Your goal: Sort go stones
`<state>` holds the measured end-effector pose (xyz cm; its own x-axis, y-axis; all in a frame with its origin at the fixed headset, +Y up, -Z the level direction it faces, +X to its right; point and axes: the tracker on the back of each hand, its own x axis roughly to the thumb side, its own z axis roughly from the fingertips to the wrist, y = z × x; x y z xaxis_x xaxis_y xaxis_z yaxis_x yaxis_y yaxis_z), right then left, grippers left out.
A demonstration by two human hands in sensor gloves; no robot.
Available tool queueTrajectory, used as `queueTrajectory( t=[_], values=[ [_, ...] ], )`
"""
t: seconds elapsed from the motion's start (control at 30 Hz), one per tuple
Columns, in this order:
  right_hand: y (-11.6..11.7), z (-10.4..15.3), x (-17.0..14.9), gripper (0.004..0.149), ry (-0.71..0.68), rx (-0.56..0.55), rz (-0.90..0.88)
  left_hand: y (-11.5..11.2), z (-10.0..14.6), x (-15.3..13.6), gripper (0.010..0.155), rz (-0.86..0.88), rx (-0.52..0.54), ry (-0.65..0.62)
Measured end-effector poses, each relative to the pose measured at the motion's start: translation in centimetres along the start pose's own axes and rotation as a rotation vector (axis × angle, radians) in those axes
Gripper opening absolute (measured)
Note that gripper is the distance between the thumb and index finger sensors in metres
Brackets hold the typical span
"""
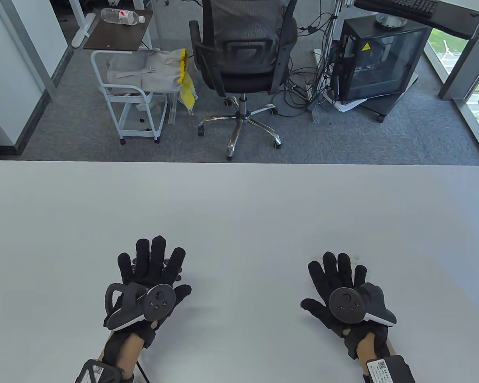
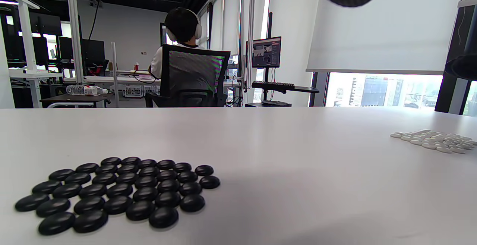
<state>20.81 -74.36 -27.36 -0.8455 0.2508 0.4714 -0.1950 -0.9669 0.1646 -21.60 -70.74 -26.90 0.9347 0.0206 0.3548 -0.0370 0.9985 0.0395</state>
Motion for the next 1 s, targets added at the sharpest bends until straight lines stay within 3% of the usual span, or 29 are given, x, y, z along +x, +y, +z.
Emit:
queueTrajectory(
  t=[0.5,1.0],
  values=[
    [0.1,0.1,0.2,0.089,0.013,-0.005,0.043,-2.9,-0.3,0.0,0.082,-0.001,-0.173,-0.020],
    [0.2,0.0,0.4,0.089,0.010,0.008,0.060,-3.2,-0.2,-0.3,0.086,0.018,-0.246,0.005]
  ],
)
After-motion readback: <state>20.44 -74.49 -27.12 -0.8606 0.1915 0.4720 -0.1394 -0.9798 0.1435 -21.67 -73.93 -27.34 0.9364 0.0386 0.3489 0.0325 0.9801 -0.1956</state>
